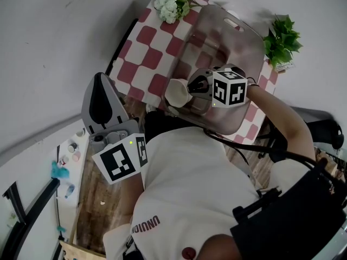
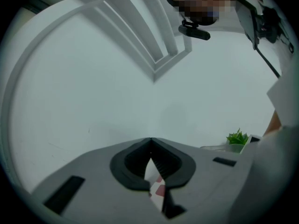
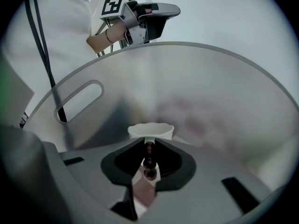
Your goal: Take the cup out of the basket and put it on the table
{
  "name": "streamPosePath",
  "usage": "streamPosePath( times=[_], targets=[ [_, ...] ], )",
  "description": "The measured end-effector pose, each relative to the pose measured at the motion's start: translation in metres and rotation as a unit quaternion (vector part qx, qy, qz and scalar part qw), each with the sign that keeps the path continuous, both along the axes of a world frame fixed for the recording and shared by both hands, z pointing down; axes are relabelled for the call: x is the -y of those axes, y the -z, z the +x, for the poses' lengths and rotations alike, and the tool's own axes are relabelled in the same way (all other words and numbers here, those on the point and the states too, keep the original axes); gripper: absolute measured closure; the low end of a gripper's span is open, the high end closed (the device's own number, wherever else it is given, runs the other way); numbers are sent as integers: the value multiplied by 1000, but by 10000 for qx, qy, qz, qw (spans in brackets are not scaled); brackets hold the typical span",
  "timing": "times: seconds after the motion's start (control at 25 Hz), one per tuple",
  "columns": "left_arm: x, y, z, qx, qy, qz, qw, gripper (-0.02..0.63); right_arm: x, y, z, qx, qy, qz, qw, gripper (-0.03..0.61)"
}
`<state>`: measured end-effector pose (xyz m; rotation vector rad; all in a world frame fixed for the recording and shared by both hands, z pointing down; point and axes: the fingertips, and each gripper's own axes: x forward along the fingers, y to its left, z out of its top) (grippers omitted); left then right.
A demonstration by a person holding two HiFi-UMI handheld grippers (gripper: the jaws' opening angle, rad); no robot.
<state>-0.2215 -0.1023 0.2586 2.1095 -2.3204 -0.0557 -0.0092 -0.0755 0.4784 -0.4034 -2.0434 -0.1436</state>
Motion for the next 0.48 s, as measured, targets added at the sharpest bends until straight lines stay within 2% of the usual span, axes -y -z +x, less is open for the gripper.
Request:
streamPosePath(
  times=[0.48],
  targets=[
    [-1,-2,-4,-34,33,-21,10000,603,-1,0,2,-196,56,123,9997,499]
  ],
)
